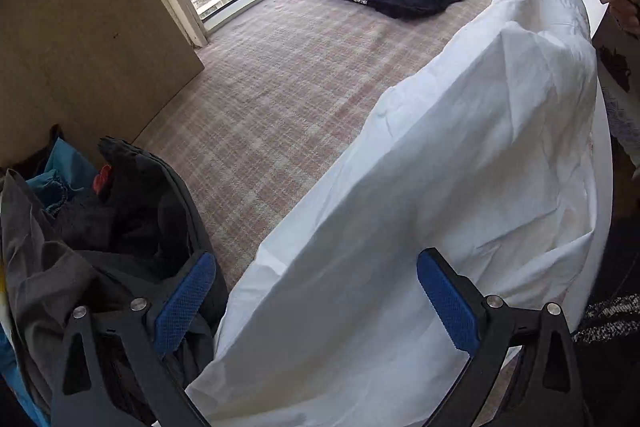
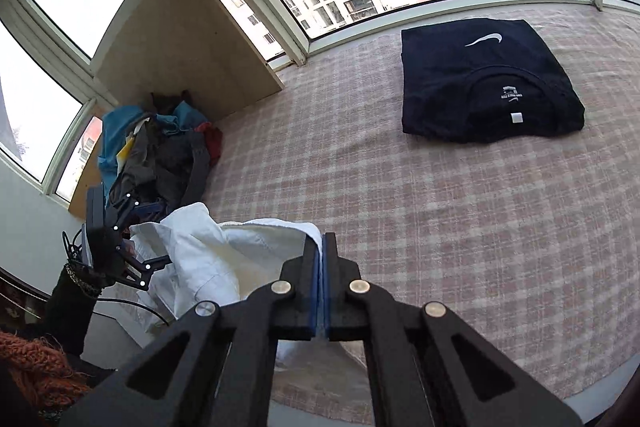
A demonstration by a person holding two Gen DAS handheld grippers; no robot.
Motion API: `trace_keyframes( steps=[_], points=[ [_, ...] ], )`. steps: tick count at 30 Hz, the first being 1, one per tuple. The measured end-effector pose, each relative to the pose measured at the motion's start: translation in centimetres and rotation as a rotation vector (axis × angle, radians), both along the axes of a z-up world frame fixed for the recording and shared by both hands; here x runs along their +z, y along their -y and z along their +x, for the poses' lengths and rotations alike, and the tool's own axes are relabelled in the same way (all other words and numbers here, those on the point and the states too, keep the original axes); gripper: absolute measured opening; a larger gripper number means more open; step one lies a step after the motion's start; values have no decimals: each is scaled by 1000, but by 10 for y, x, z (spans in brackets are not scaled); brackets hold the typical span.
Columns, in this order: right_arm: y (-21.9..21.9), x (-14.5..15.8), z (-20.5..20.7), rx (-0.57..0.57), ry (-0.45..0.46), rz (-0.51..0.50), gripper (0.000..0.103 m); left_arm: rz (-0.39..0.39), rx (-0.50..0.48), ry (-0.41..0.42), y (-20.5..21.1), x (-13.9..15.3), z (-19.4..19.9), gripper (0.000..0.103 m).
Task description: Fold clothes
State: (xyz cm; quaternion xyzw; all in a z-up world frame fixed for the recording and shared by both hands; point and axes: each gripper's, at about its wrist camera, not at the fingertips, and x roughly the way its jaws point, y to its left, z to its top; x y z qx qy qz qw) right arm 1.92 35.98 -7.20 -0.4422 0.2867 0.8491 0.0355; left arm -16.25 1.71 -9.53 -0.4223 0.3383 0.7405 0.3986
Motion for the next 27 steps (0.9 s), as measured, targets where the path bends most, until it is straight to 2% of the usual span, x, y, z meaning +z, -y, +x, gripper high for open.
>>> trace_keyframes(
  steps=[2,3,6,8,9,10,11,16,20,21,25,27],
  points=[
    [11,-16,-1,-6,34,51,1,-2,-59,-34,-9,2,14,102],
    [14,-17,-2,-12,22,66,1,-8,-82,-49,-15,2,17,102],
    [14,9,-2,-44,-92,78,1,-41,-100,-38,-34,-7,12,101],
    [20,48,-5,-26,-187,124,1,-92,-92,-23,-44,-15,7,82],
    [26,70,-8,-7,-229,161,1,-100,-86,-15,-44,-14,8,65],
    [33,91,-10,14,-271,200,1,-109,-80,-8,-44,-12,9,61],
    [41,115,-13,39,-312,241,1,-107,-74,-8,-42,-8,11,61],
    [91,227,-13,161,-497,449,1,40,-4,-121,-11,59,34,62],
    [134,294,10,237,-604,586,1,153,46,-223,19,115,60,66],
    [142,308,16,252,-623,617,1,178,54,-246,25,126,67,71],
    [162,355,27,255,-678,703,1,265,66,-315,41,156,90,76],
    [165,379,45,137,-763,830,0,305,70,-348,53,163,96,81]
  ],
)
